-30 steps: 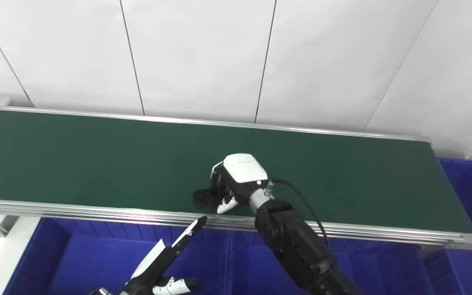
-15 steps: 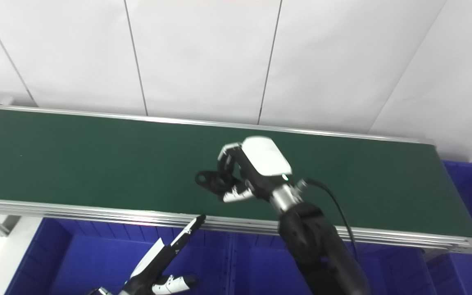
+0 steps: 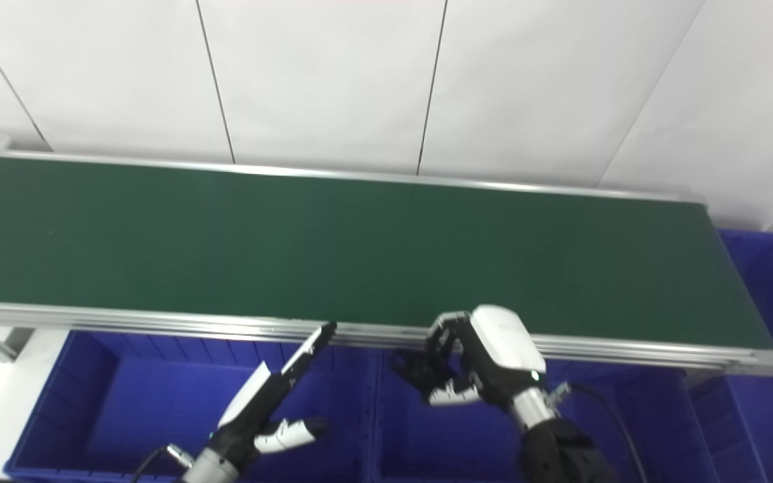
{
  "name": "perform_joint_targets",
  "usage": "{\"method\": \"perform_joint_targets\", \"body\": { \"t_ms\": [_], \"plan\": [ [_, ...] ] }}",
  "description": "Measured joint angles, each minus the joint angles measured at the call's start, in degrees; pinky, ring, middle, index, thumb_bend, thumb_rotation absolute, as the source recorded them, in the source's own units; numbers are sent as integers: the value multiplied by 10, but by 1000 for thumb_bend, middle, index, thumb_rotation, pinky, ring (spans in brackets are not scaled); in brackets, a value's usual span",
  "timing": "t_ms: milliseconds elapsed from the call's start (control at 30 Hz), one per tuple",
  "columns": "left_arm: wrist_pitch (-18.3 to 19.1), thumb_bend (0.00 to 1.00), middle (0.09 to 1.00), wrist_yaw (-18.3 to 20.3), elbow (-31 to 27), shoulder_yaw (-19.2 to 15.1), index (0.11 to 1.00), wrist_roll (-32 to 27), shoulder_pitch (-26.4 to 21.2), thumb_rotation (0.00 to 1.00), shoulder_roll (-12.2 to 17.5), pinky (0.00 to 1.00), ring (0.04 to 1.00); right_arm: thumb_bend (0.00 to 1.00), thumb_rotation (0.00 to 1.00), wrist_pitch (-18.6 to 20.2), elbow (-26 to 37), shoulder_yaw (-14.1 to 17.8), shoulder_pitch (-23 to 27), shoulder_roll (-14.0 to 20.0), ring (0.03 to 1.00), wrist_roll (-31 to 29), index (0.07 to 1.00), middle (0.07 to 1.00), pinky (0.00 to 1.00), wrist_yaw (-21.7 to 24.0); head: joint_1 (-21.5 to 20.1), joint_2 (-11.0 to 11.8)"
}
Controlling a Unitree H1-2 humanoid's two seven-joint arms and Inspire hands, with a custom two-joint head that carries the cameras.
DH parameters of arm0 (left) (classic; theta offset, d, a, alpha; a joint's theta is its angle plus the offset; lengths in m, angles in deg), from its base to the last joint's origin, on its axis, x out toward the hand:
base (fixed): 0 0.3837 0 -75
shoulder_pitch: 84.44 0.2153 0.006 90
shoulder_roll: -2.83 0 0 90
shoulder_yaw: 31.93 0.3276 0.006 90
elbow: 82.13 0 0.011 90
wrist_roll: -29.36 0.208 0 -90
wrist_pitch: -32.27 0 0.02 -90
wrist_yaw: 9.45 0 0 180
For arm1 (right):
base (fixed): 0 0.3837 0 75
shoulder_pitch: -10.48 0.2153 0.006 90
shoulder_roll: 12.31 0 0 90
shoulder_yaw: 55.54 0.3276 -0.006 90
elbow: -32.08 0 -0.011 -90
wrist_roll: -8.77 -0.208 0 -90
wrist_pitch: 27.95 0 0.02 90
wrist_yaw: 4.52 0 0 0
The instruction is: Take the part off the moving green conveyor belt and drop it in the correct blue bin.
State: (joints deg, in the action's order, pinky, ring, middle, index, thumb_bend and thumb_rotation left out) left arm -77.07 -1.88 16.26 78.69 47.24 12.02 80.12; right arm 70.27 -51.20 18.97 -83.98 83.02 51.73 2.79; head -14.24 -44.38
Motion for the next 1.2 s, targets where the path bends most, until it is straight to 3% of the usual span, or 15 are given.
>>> {"method": "perform_joint_targets", "body": {
  "t_ms": [133, 200, 433, 467, 500, 567, 700, 933, 1100, 1200],
  "plan": [
    [3, 780, 1000, -3, 0, -7, 1000, -4, 0, 847, -7, 1000, 1000, 520, 0, -19, -76, -4, -12, -3, 361, 1, 527, 431, 266, -39, 33, -8],
    [18, 786, 1000, -3, -9, -6, 1000, -2, 4, 858, -11, 1000, 1000, 526, 0, -19, -94, -6, -12, -3, 332, 1, 500, 465, 244, -46, 45, -15],
    [25, 790, 1000, -3, -36, -7, 1000, 2, 15, 882, -12, 1000, 1000, 526, 0, -16, -131, -12, 0, -13, 343, 9, 491, 479, 251, -50, 38, -16],
    [26, 798, 1000, -3, -36, -8, 1000, 2, 15, 885, -10, 1000, 1000, 519, 65, -11, -137, -14, 2, -17, 479, 11, 494, 577, 394, -49, 33, -13],
    [28, 802, 1000, -3, -36, -9, 1000, 2, 16, 885, -9, 1000, 1000, 577, 87, -3, -143, -16, 4, -20, 561, 12, 638, 643, 475, -44, 33, -13],
    [35, 804, 1000, -2, -38, -11, 1000, 1, 17, 883, -7, 1000, 1000, 651, 203, 25, -151, -22, 10, -28, 734, 13, 831, 803, 627, -20, 30, -11],
    [41, 803, 1000, 0, -39, -13, 1000, -2, 18, 869, -1, 1000, 1000, 688, 413, 31, -160, -31, 16, -32, 954, 13, 950, 974, 885, -7, 25, -11],
    [41, 813, 1000, 1, -39, -13, 1000, -7, 19, 873, 1, 1000, 1000, 708, 510, 27, -120, -23, -4, -34, 1000, 8, 984, 1000, 983, -47, 26, -6],
    [43, 809, 1000, 1, -38, -13, 1000, -7, 19, 867, 0, 1000, 1000, 708, 508, 20, -119, -22, -17, -35, 1000, 2, 966, 1000, 982, -71, 25, -1],
    [43, 805, 1000, 1, -38, -13, 1000, -10, 19, 865, 1, 1000, 1000, 693, 506, 2, -115, -14, -27, -40, 985, -5, 955, 991, 956, -108, 25, 0]
  ]
}}
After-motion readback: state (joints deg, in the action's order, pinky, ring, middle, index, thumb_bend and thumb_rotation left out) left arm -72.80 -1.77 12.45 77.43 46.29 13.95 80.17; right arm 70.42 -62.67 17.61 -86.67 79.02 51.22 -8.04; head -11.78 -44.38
